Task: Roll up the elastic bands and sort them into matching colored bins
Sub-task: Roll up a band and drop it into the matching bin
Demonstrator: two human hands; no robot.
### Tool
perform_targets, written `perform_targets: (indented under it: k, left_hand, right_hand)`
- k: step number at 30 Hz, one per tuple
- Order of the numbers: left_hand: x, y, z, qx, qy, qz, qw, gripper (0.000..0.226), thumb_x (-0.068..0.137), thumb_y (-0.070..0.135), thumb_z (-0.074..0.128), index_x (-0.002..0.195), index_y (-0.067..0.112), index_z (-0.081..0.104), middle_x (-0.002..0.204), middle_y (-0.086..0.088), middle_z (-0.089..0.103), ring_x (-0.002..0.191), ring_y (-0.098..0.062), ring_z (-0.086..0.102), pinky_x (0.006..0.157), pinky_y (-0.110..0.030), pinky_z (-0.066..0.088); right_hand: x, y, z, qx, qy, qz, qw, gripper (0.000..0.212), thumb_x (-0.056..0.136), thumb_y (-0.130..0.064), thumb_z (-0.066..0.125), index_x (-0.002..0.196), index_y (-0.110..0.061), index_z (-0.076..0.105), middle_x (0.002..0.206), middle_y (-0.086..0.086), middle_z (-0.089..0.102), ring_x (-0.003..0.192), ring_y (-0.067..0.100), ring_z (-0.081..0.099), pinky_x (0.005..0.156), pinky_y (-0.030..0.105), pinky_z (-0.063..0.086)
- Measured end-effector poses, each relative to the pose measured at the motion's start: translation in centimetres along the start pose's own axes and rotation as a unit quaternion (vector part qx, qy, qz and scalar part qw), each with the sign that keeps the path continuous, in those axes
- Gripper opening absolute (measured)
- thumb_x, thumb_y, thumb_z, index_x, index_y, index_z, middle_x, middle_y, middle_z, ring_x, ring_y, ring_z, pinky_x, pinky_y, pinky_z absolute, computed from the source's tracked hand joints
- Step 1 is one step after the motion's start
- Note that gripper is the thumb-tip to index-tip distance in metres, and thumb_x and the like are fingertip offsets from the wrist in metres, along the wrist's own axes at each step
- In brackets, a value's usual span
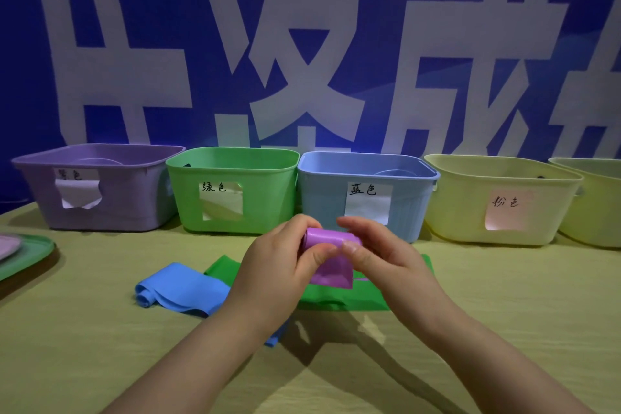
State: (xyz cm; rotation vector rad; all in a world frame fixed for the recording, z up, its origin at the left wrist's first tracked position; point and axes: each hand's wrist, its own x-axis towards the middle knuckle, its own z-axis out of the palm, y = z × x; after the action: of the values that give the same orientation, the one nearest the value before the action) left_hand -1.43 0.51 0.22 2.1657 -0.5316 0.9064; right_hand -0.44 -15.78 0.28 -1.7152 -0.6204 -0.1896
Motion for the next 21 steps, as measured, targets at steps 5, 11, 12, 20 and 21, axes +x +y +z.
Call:
perform_targets:
  k: [5, 11, 12, 20, 21]
  left_hand:
    - [-0.09, -0.01, -0.02, -0.023, 0.004, -0.037, 0.999, 0.050, 0.076, 0.064, 0.038, 0.079, 0.018, 0.058, 0.058, 0.010, 0.052, 0.063, -0.008, 0.049, 0.050, -0.016, 0.031]
    - [-0.17, 0.52, 0.15, -0.100, -0.035, -0.072, 0.992, 0.044, 0.068, 0.065, 0.052, 0.088, 0.026, 0.054, 0.074, 0.008, 0.060, 0.065, -0.009, 0.054, 0.057, -0.022, 0.042]
    - [-0.18, 0.61, 0.20, -0.096, -0.040, -0.074, 0.992, 0.042, 0.066, 0.061, 0.058, 0.090, 0.028, 0.053, 0.078, 0.008, 0.061, 0.068, -0.009, 0.055, 0.060, -0.023, 0.045]
    - [-0.22, 0.65, -0.08, -0.047, -0.012, -0.045, 0.998, 0.033, 0.072, 0.061, 0.063, 0.078, 0.031, 0.050, 0.063, 0.007, 0.056, 0.063, -0.009, 0.050, 0.053, -0.016, 0.035]
    - [-0.20, 0.70, -0.21, -0.050, -0.006, -0.049, 0.998, 0.037, 0.071, 0.063, 0.061, 0.076, 0.028, 0.051, 0.060, 0.007, 0.053, 0.060, -0.009, 0.048, 0.051, -0.016, 0.034]
  right_hand:
    - [0.13, -0.10, 0.12, -0.016, -0.001, -0.001, 1.000, 0.027, 0.084, -0.013, 0.065, 0.082, -0.040, 0.068, 0.079, -0.017, 0.068, 0.077, 0.002, 0.059, 0.077, 0.024, 0.049]
    - [0.14, -0.31, -0.12, -0.103, 0.013, 0.002, 0.995, 0.015, 0.091, -0.032, 0.053, 0.082, -0.028, 0.064, 0.072, -0.007, 0.063, 0.071, 0.008, 0.054, 0.073, 0.033, 0.046]
    - [0.19, -0.34, -0.23, -0.104, 0.018, 0.004, 0.994, 0.018, 0.092, -0.031, 0.051, 0.080, -0.027, 0.063, 0.071, -0.006, 0.063, 0.071, 0.010, 0.054, 0.075, 0.036, 0.046]
    - [0.05, -0.47, -0.19, -0.062, 0.005, 0.018, 0.998, 0.038, 0.084, -0.058, 0.049, 0.078, -0.025, 0.067, 0.070, -0.010, 0.063, 0.072, 0.006, 0.057, 0.080, 0.041, 0.048]
    - [0.05, -0.46, -0.06, -0.048, 0.005, 0.013, 0.999, 0.029, 0.083, -0.055, 0.051, 0.083, -0.031, 0.067, 0.074, -0.014, 0.065, 0.077, 0.005, 0.058, 0.080, 0.038, 0.048]
